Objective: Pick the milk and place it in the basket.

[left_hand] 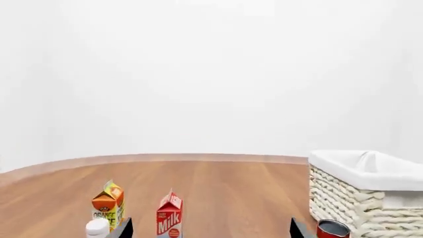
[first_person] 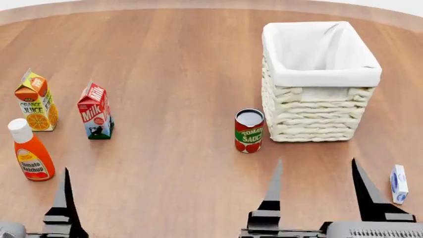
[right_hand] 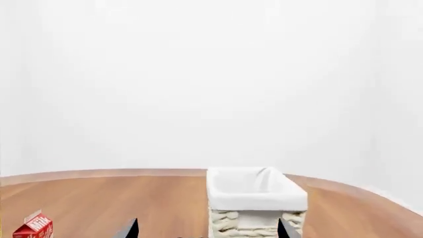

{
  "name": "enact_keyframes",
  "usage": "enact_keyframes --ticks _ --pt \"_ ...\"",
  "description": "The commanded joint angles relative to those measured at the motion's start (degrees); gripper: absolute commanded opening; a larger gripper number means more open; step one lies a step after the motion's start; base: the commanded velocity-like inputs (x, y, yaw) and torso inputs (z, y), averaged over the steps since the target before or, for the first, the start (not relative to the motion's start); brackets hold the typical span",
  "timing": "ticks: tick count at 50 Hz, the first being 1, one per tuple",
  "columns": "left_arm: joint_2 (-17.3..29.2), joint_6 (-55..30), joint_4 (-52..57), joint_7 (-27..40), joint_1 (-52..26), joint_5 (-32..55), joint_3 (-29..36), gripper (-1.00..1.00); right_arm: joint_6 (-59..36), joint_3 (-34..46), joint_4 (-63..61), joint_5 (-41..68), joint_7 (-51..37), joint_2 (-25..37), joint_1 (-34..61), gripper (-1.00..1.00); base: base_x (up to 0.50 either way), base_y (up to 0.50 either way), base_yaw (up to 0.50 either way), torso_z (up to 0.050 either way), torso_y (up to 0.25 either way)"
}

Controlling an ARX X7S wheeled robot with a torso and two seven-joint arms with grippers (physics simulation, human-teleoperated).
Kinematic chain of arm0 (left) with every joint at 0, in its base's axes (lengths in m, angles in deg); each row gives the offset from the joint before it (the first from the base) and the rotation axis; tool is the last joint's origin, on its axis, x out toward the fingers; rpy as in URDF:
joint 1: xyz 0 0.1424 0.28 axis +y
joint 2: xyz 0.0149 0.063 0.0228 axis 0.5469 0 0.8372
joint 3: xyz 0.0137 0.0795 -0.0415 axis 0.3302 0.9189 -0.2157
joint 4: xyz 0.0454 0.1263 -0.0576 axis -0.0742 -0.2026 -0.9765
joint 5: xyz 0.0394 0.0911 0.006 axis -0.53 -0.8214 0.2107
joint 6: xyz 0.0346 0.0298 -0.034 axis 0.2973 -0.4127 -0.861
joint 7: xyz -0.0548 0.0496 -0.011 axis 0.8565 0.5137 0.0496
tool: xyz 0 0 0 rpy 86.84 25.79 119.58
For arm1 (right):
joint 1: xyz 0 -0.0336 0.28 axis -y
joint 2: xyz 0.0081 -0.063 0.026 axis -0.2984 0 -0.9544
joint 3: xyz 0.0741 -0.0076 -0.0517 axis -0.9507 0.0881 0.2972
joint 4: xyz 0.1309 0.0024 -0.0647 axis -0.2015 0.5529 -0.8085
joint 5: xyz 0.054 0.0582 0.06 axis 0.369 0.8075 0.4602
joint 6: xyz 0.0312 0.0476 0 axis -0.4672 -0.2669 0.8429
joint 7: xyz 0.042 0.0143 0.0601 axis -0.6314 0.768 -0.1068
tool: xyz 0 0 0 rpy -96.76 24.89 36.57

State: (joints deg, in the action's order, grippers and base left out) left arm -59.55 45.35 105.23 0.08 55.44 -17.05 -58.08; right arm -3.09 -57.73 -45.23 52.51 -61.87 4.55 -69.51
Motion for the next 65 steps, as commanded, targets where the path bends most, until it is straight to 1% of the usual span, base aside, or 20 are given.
enact_keyframes --ticks 1,3,4,6,7,9,10,13,15,17,22,44,62,65 --pt "3.97 -12.38 21.81 2.41 -5.00 4.86 -3.77 1.00 -16.08 -4.64 -22.96 11.35 -8.32 10.85 9.36 1.00 0.00 0.00 0.00 0.000 0.000" --pt "4.33 -14.15 24.12 3.04 -6.43 5.78 -4.84 1.00 -11.62 -1.72 -22.96 22.42 -21.18 22.19 11.06 1.00 0.00 0.00 0.00 0.000 0.000" --pt "4.76 -15.77 25.89 3.24 -7.54 6.82 -5.65 1.00 -8.23 1.18 -22.96 27.16 -28.78 29.58 12.86 1.00 0.00 0.00 0.00 0.000 0.000" --pt "5.31 -18.35 28.95 4.05 -9.19 8.39 -7.26 1.00 -1.31 6.59 -22.96 33.20 -39.19 40.57 16.19 1.00 0.00 0.00 0.00 0.000 0.000" --pt "5.53 -19.46 30.34 4.36 -9.77 9.52 -8.20 1.00 1.81 9.30 -22.95 35.08 -43.02 44.90 17.79 1.00 0.00 0.00 0.00 0.000 0.000" --pt "6.59 -20.27 31.90 5.93 -10.34 11.17 -9.24 1.00 6.07 13.46 -22.94 36.55 -47.50 50.23 20.13 1.00 0.00 0.00 0.00 0.000 0.000" --pt "8.27 -19.81 31.95 8.09 -10.27 13.24 -9.22 1.00 8.20 15.26 -22.94 36.65 -49.19 52.28 20.96 1.00 0.00 0.00 0.00 0.000 0.000" --pt "13.41 -17.14 31.95 14.12 -9.85 17.64 -7.84 1.00 11.87 18.27 -22.91 36.59 -51.36 55.16 21.88 1.00 0.00 0.00 0.00 0.000 0.000" --pt "16.44 -15.55 31.92 17.39 -9.75 19.51 -6.48 1.00 12.73 19.04 -22.74 36.44 -52.24 55.76 22.13 1.00 0.00 0.00 0.00 0.000 0.000" --pt "18.09 -14.70 31.84 19.31 -9.93 20.81 -5.93 1.00 13.18 19.54 -22.42 36.01 -52.22 55.55 22.27 1.00 0.00 0.00 0.00 0.000 0.000" --pt "19.60 -13.40 31.40 20.89 -9.84 20.90 -4.99 1.00 14.27 20.10 -22.12 35.58 -51.91 55.76 22.37 1.00 0.00 0.00 0.00 0.000 0.000" --pt "22.75 -11.41 31.06 24.10 -9.85 22.24 -3.40 1.00 14.83 22.43 -22.00 34.15 -52.39 56.23 23.35 1.00 0.00 0.01 0.00 0.000 0.000" --pt "24.29 -9.97 30.41 25.51 -9.69 22.13 -2.05 1.00 16.16 23.95 -21.72 33.07 -52.99 56.62 23.00 1.00 0.00 0.49 0.00 0.000 0.000" --pt "24.49 -9.75 30.18 25.65 -9.71 21.94 -1.67 1.00 16.22 24.12 -21.65 32.97 -53.17 56.71 23.07 1.00 0.00 0.14 0.00 0.000 0.000"
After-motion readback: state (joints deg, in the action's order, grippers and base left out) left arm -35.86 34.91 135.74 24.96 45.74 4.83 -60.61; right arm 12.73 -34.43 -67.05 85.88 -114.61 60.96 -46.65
